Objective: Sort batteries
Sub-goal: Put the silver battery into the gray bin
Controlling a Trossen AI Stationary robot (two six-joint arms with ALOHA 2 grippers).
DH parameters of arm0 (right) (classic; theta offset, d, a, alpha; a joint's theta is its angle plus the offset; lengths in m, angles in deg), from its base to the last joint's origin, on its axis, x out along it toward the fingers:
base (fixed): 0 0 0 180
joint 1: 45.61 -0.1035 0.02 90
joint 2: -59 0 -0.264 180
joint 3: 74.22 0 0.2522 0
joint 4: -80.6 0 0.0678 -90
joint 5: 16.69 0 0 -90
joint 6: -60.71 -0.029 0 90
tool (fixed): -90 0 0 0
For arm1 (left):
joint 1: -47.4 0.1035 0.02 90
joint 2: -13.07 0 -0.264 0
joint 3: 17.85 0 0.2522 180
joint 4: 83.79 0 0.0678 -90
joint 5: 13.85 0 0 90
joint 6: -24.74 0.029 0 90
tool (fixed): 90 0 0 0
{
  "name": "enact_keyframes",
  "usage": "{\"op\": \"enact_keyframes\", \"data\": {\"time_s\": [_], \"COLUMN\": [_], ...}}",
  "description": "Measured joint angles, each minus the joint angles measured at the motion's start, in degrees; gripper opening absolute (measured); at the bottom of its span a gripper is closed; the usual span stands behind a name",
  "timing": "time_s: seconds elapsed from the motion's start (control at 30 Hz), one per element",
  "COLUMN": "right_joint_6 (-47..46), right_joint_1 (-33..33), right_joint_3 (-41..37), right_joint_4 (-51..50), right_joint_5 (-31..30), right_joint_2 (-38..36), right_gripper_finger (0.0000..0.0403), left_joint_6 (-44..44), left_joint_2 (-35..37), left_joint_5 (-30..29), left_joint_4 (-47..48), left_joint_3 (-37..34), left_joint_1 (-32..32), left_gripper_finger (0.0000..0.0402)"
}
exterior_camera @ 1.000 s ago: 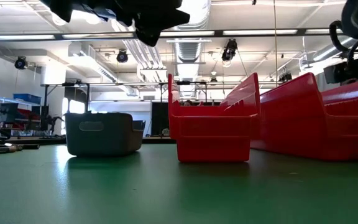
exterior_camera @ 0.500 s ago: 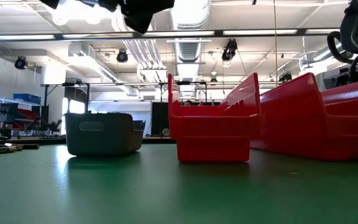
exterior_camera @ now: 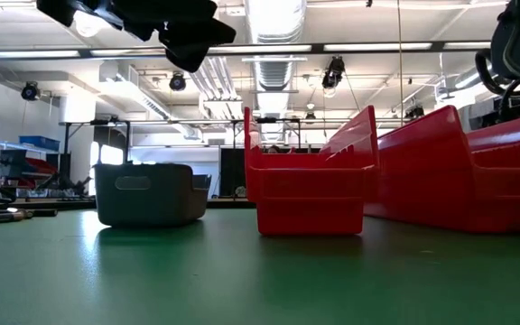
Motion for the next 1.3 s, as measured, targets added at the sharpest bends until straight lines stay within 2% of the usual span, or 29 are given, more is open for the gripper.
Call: {"op": "enact_keyframes", "data": {"time_s": [0.27,0.47,0.63,0.73,0.9,1.07,1.3], "right_joint_6": [-1.0,-3.5,-12.2,-21.0,-26.9,-26.6,-21.1], "right_joint_1": [0.0,-0.1,0.0,1.4,5.4,10.3,16.2], "right_joint_3": [0.5,2.4,4.3,4.3,4.3,4.3,4.2], "right_joint_4": [-0.7,-4.2,-4.2,-6.6,-6.6,-6.6,-7.0], "right_joint_5": [2.0,3.3,-0.3,-3.3,-8.6,-9.1,-8.4], "right_joint_2": [0.0,0.1,0.1,0.1,-0.3,-0.3,-0.3], "right_gripper_finger": [0.0121,0.0124,0.0148,0.0167,0.0183,0.0168,0.013], "left_joint_6": [-0.2,-1.0,-0.6,-0.2,-0.2,-0.6,-0.8], "left_joint_2": [0.0,0.0,0.0,0.0,0.0,0.0,0.0], "left_joint_5": [0.0,0.0,0.0,-0.1,-0.1,-0.1,-0.1], "left_joint_4": [-1.7,-1.7,-1.7,-1.8,-1.9,-2.1,-2.0], "left_joint_3": [0.0,0.0,0.0,0.0,0.0,0.0,0.0], "left_joint_1": [0.0,0.0,0.0,0.0,0.0,0.0,0.0], "left_gripper_finger": [0.0151,0.0151,0.0151,0.0151,0.0151,0.0151,0.0151]}}
